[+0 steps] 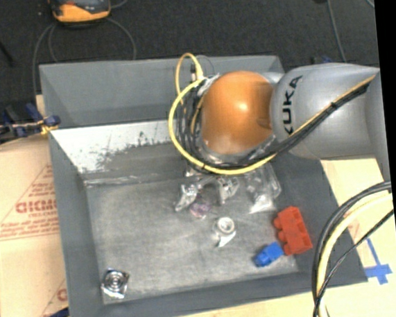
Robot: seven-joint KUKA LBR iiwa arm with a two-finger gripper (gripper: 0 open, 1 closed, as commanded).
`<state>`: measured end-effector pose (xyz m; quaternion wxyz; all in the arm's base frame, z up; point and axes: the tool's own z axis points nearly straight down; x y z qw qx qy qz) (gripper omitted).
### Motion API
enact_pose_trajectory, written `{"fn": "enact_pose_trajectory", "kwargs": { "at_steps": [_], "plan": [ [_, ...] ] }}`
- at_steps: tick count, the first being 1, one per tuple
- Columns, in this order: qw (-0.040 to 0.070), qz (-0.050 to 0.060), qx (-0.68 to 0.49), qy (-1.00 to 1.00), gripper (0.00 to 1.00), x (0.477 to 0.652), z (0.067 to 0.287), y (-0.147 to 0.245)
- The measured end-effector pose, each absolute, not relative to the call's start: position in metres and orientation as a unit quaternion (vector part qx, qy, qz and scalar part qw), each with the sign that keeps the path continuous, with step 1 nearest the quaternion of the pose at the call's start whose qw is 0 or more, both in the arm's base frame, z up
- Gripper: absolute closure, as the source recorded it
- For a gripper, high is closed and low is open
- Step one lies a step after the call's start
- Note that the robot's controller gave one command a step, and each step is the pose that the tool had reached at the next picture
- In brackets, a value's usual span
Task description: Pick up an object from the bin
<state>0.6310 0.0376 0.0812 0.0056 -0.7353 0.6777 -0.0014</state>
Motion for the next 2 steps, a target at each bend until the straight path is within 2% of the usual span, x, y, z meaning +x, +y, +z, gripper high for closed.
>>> {"fn": "enact_pose_trajectory", "kwargs": {
  "at_steps": [1,2],
  "plan": [
    [0.006,-0.002,-0.735,0.678,1.00,0.632,0.082,0.037],
    [0.002,-0.002,-0.732,0.682,1.00,0.634,0.119,0.036]
  ]
}}
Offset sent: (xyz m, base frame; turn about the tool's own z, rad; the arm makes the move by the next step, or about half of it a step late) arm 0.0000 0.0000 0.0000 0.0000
